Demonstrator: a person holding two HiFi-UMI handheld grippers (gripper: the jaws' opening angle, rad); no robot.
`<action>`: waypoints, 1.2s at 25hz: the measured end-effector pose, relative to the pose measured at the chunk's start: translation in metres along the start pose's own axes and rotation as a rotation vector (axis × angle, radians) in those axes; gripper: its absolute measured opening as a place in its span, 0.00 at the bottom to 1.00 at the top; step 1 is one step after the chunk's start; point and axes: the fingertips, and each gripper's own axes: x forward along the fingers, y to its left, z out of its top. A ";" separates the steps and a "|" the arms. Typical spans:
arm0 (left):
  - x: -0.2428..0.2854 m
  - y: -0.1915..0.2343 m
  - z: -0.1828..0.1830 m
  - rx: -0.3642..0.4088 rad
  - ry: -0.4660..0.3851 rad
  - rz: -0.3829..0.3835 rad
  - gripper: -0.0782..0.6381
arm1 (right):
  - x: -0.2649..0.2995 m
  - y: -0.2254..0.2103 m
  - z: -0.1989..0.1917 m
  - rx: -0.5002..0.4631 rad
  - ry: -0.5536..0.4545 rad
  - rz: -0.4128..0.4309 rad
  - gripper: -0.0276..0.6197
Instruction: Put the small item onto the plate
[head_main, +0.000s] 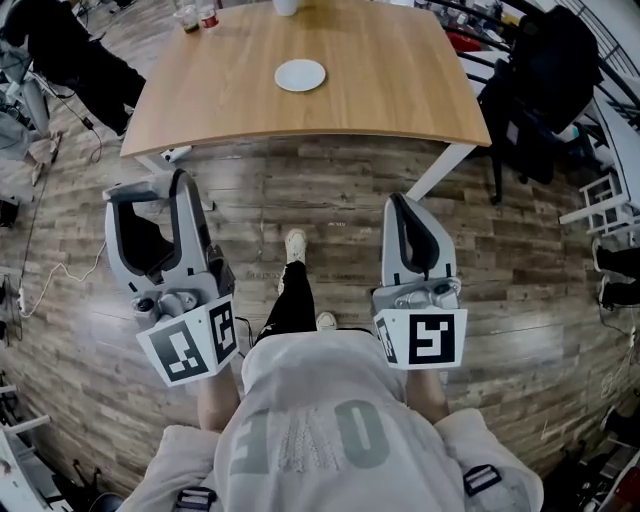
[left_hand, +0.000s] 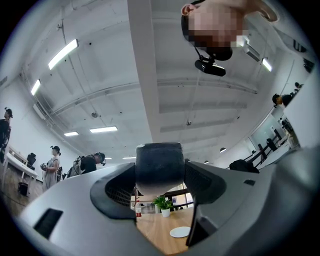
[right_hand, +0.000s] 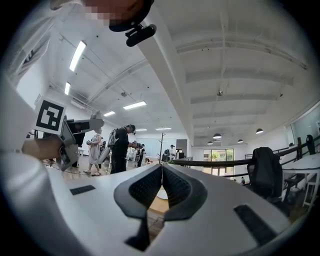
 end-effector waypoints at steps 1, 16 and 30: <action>0.006 -0.001 -0.004 -0.002 -0.005 -0.004 0.54 | 0.006 -0.004 -0.001 -0.005 -0.002 -0.005 0.07; 0.198 -0.006 -0.108 -0.071 -0.004 -0.091 0.54 | 0.199 -0.065 -0.010 -0.047 -0.001 -0.088 0.07; 0.416 0.042 -0.181 -0.032 -0.046 -0.155 0.54 | 0.455 -0.069 0.004 -0.042 -0.009 0.027 0.07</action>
